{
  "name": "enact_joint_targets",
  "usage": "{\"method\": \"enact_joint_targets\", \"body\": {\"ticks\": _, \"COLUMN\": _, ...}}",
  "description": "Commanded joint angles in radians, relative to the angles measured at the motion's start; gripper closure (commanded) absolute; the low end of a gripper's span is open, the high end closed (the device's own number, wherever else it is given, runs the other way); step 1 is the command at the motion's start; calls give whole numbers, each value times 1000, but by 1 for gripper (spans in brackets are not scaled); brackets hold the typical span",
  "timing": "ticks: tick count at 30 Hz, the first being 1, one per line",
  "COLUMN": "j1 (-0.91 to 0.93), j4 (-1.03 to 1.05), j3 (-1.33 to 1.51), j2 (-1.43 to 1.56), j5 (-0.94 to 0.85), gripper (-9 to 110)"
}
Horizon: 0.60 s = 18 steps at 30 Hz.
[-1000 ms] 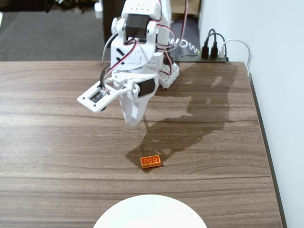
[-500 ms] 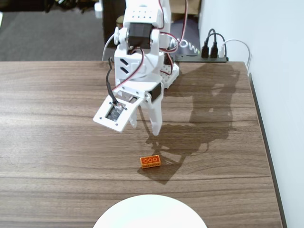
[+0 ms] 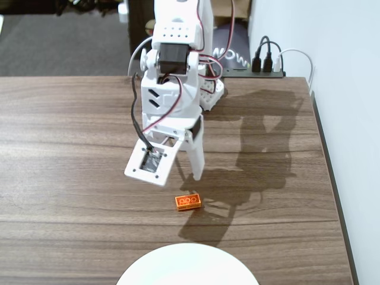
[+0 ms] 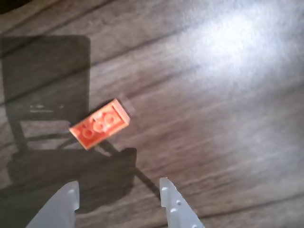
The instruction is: Grasp a lego block and put it on the plate.
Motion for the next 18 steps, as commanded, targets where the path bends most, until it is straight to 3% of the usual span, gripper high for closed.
{"method": "enact_joint_targets", "body": {"ticks": 1, "j1": -21, "j4": -3, "j3": -55, "j2": -20, "j5": -9, "gripper": 79}}
{"method": "enact_joint_targets", "body": {"ticks": 18, "j1": -74, "j4": -80, "j3": -140, "j2": -245, "j5": -2, "gripper": 79}}
